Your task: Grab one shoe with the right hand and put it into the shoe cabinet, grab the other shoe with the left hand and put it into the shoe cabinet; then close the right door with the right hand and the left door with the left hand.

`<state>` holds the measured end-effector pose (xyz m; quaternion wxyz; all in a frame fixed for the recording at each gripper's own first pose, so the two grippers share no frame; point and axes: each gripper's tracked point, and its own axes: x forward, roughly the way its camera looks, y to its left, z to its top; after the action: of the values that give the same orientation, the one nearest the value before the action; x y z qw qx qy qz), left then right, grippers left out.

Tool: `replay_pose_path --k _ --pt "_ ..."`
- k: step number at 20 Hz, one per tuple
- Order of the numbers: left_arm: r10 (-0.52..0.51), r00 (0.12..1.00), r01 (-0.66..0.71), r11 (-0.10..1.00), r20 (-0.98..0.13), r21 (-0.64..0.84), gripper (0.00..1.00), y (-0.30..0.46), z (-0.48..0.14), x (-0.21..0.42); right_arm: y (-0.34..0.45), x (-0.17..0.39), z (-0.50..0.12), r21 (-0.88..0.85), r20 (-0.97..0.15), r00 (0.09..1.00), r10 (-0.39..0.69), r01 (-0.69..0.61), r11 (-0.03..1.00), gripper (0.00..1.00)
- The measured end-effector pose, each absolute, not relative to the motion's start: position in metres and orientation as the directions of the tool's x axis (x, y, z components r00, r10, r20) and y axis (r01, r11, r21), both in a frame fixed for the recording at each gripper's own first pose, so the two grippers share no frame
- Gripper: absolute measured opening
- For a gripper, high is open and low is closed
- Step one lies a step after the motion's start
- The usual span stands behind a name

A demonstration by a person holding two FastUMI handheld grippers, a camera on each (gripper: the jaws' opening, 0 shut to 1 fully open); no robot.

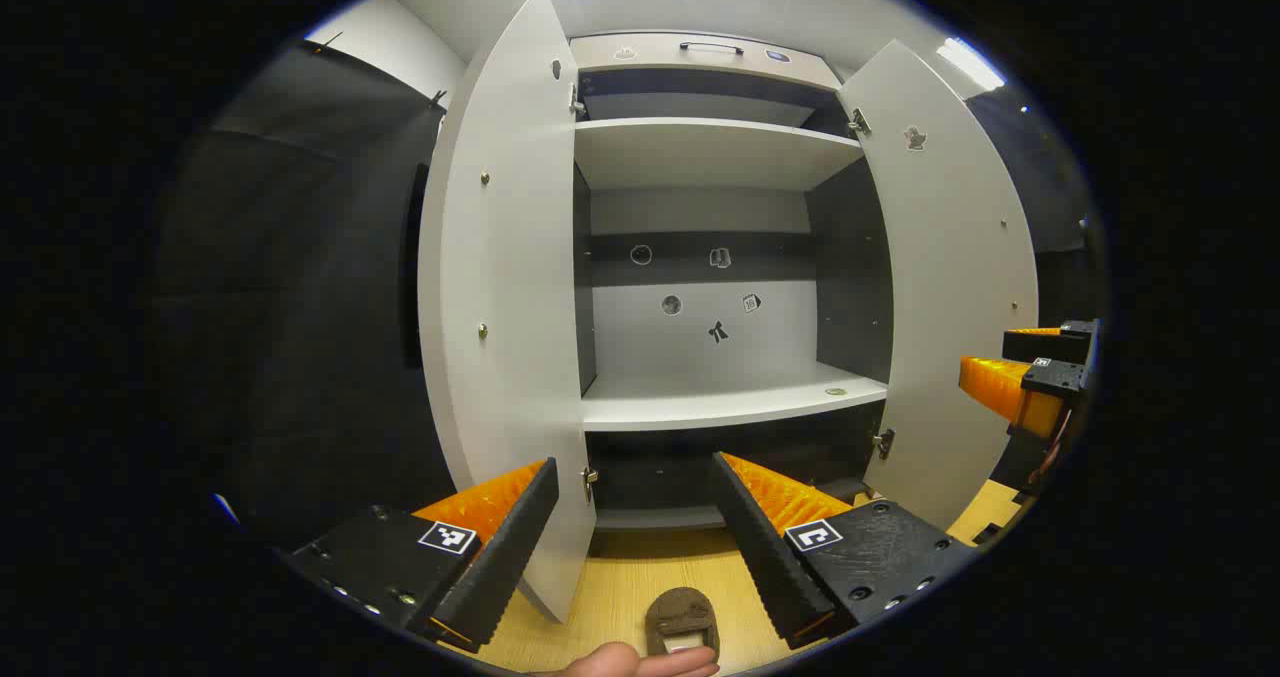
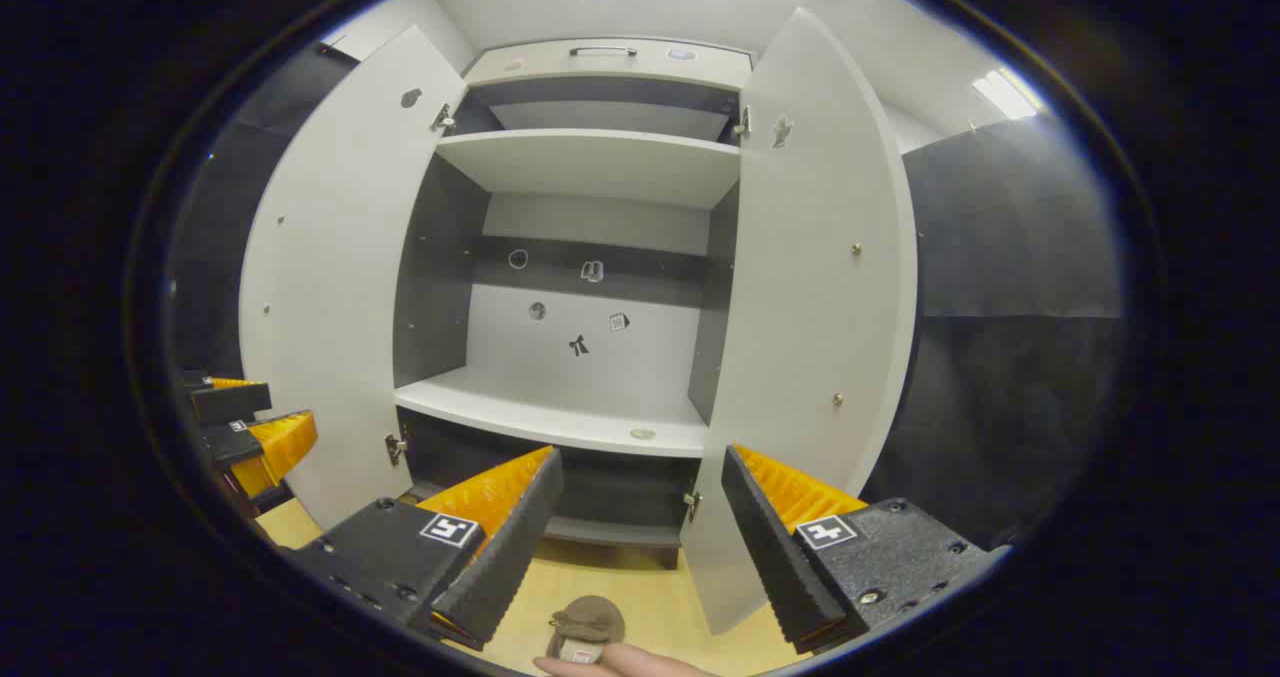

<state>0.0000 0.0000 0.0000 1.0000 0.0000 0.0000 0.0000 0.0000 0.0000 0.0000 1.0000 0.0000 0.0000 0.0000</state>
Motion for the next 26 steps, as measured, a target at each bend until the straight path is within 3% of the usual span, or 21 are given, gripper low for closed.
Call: replay_pose_path --k 7,18,26 --pt "-0.012 1.0 0.012 1.0 0.006 -0.006 0.96 -0.006 0.001 0.0 0.003 -0.005 0.001 -0.019 0.003 1.0 0.021 -0.02 1.0 1.0" --pt "-0.013 1.0 0.014 1.0 0.008 -0.014 0.96 -0.008 -0.001 -0.006 0.028 -0.01 -0.026 -0.072 -0.089 0.987 0.135 -0.141 0.987 0.99" --pt "-0.012 1.0 0.012 1.0 -0.002 -0.016 0.96 -0.004 -0.006 -0.004 0.045 -0.007 -0.079 -0.068 -0.285 0.939 0.191 -0.218 0.974 0.98"
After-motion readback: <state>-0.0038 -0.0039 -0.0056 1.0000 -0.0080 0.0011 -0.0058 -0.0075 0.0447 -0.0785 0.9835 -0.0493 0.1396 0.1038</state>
